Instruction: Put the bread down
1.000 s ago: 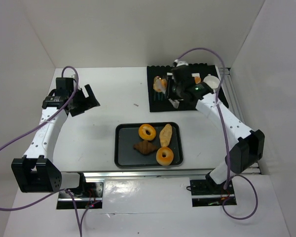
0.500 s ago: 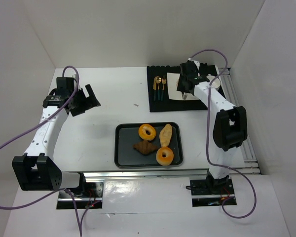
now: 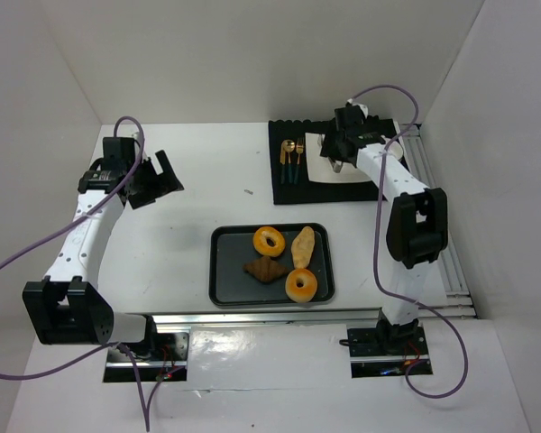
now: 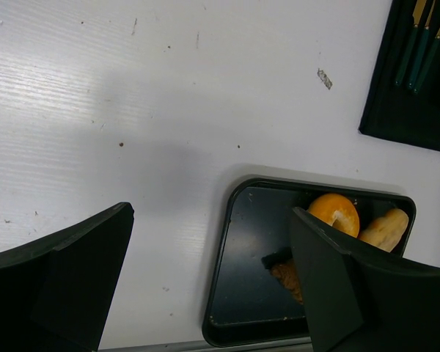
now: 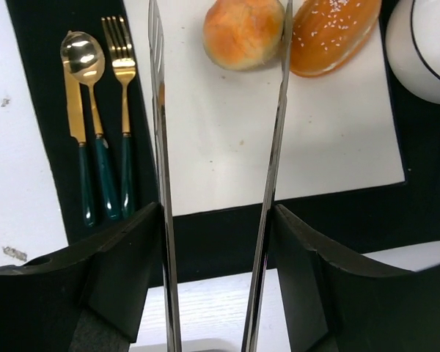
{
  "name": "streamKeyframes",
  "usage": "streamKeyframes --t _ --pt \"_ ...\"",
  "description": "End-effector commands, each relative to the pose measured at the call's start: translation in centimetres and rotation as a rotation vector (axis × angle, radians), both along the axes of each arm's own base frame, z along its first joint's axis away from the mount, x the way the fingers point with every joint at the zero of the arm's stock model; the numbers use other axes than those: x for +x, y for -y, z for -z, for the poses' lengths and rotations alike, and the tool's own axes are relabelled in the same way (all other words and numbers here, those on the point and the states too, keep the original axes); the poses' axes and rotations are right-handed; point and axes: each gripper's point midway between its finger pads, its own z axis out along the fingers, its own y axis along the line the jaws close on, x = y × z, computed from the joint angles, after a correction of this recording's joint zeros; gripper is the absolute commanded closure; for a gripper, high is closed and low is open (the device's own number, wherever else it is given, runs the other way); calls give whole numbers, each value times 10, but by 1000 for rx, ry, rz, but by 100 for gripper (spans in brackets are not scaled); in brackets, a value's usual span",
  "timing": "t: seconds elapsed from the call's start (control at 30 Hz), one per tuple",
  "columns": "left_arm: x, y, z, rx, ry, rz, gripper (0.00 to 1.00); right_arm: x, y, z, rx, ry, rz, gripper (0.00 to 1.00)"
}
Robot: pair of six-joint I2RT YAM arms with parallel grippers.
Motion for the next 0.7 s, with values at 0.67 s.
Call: streamKeyframes --t 0.67 --pt "10 -5 -18 25 52 10 0 -280 -150 -97 100 -52 -792 45"
